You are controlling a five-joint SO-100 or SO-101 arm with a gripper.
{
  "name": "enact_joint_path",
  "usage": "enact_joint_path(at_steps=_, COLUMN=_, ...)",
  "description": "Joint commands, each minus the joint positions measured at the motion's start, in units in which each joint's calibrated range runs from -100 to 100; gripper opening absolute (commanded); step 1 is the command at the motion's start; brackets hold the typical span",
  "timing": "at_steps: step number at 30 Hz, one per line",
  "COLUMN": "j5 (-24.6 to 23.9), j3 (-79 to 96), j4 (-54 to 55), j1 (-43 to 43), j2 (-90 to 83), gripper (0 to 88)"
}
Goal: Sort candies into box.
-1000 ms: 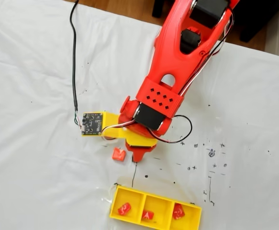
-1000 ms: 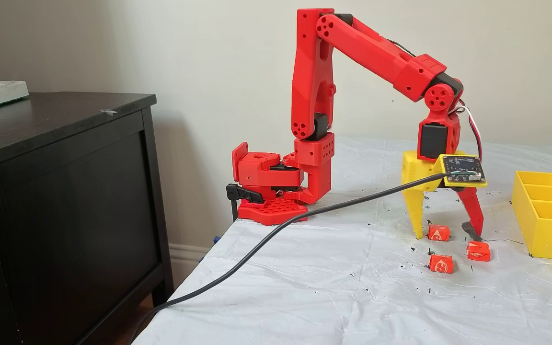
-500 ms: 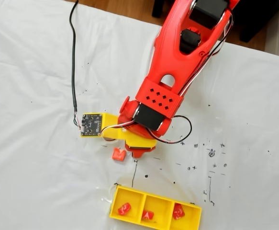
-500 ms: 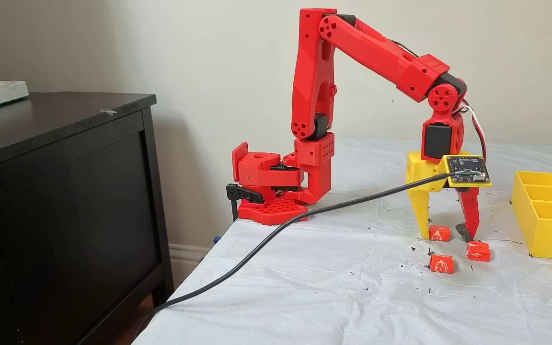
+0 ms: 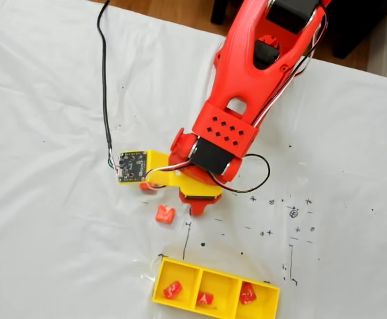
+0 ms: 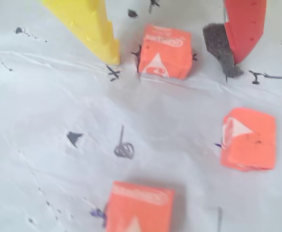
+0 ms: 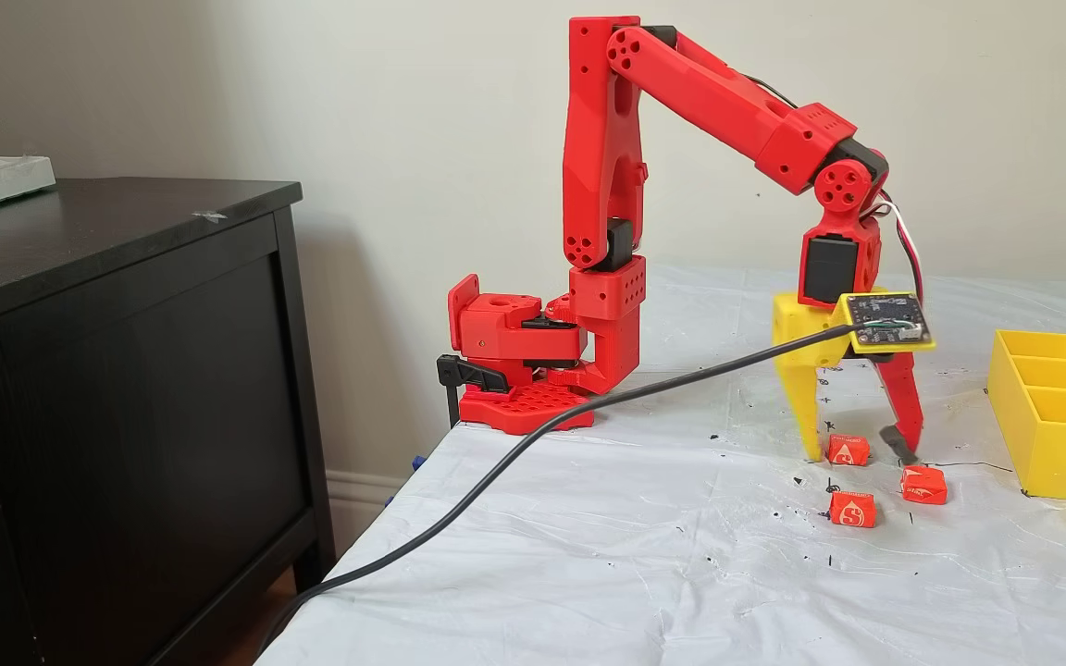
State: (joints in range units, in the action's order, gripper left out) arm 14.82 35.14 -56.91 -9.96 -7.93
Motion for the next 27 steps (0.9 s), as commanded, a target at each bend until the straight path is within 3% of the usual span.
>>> enact_joint_path(at_steps=1, j5=0.44, j3=-0.6, j4=-1.5, j1=0.17, j2=-5.98, gripper=27.4)
enact_joint_path(at_steps=27, j5=-0.59, j3=-6.06, j4=2.1, j1=0.44, j2=1.49, gripper=26.3)
